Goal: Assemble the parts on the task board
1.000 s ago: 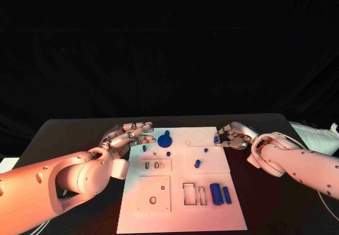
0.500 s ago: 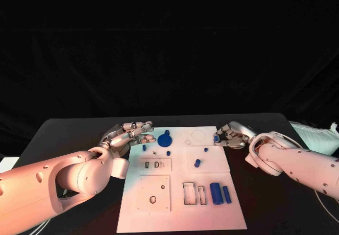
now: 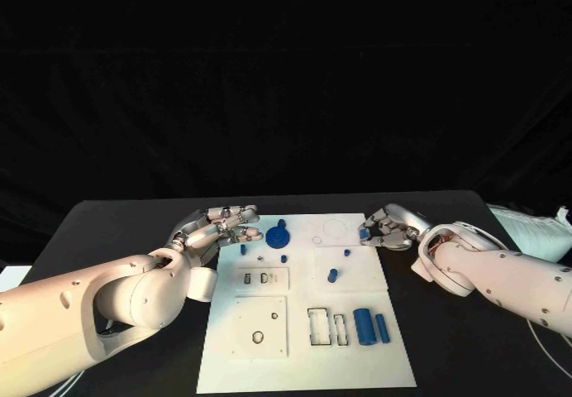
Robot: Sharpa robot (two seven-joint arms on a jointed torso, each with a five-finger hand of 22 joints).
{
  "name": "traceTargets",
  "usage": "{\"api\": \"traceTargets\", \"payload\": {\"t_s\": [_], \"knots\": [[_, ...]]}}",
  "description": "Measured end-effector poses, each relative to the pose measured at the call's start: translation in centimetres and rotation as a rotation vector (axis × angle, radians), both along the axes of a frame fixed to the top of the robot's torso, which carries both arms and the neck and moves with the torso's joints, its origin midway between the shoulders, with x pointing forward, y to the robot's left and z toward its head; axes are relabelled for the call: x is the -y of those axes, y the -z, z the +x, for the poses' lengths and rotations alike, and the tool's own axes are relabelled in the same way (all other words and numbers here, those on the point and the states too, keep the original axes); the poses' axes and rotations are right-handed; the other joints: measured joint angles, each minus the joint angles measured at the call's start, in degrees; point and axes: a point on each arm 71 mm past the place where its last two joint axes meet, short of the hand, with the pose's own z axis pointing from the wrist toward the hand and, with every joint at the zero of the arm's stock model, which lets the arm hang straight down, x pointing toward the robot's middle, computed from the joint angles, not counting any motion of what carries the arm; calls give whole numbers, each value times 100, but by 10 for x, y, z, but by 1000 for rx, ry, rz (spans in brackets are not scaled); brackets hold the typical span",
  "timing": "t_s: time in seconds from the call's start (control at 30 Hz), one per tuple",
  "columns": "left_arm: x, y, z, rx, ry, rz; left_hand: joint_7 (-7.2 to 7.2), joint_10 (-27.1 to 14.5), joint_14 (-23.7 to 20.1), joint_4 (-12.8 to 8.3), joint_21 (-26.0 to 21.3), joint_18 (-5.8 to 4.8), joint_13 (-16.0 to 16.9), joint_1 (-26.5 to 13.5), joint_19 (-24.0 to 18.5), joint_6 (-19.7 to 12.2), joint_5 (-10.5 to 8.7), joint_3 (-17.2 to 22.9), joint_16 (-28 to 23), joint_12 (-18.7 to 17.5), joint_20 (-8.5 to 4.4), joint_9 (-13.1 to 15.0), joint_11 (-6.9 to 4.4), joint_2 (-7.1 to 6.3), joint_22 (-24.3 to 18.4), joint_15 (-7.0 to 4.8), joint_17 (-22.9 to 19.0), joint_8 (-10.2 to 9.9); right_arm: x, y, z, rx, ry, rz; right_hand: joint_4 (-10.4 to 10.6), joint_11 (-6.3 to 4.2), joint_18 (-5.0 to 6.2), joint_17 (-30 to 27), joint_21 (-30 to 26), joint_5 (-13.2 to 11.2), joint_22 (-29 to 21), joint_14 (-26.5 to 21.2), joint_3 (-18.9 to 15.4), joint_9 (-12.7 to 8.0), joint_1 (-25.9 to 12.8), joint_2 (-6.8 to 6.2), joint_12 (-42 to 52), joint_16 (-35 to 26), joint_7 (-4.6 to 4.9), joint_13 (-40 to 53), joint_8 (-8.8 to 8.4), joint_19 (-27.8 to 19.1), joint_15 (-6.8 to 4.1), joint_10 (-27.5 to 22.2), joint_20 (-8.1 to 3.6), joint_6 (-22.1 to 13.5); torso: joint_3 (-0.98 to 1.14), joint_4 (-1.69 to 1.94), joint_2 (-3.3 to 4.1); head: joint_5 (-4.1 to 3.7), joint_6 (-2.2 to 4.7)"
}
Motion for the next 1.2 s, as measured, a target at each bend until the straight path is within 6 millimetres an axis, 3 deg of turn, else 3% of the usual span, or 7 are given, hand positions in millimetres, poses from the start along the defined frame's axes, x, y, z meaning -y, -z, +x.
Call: {"api": "traceTargets", "payload": {"t_s": [0.27,0.43,0.7,0.93,1.07,1.2], "knots": [[0,0,0,-1,0,0,0,0,0,0,0,0,0,0,0,0,0,0,0,0,0,0,0,0,0,0,0,0,-4,-5,-2,42,6,22,-24,-42,0,0,0,46,0,3,9,0,16,58,23,0,-1,4,0,-10,-40,19,-31,1,-1,1,-2,-7,-7],[-1,1,1,-1,-3,2,0,0,0,0,0,0,0,0,0,0,0,0,0,0,0,0,0,0,0,0,-1,0,-20,-16,-10,56,-23,49,-32,-55,1,-1,0,56,0,2,1,-1,-58,132,-39,0,-1,19,0,11,-41,5,-52,1,-3,3,-12,14,-11],[-7,3,7,-1,-23,10,0,0,0,0,0,0,0,0,0,0,0,0,0,0,0,0,0,0,0,0,-1,0,-76,-33,-29,45,-114,89,-40,-55,1,-1,0,55,-1,2,-8,-1,-179,185,-67,0,-1,-8,0,11,-40,5,-52,1,-18,5,-43,60,-54],[-12,5,11,-3,-40,15,0,0,0,0,0,0,0,0,0,0,0,0,-22,0,0,0,0,0,0,0,8,0,-128,-33,-43,33,-194,69,-21,-55,0,-2,0,52,4,2,-24,-1,-226,188,-83,0,-1,-1,0,11,-39,5,-51,1,-38,59,-90,100,-151],[-12,6,12,-4,-44,15,0,0,0,0,0,0,0,0,0,0,0,0,-22,0,0,0,0,0,0,0,8,0,-149,-27,-50,29,-229,36,-12,-54,1,-2,-1,50,3,2,-15,-1,-226,188,-83,0,-1,-1,0,11,-39,5,-51,1,-58,97,-106,99,-185],[-13,6,13,-4,-45,14,0,0,0,0,0,0,0,0,0,0,0,0,-22,0,0,0,0,0,0,0,7,0,-166,-19,-55,25,-254,1,-11,-53,1,-2,-1,50,3,2,-14,-1,-256,158,-92,0,-1,-6,0,11,-39,6,-51,1,-69,114,-111,103,-208]]}}
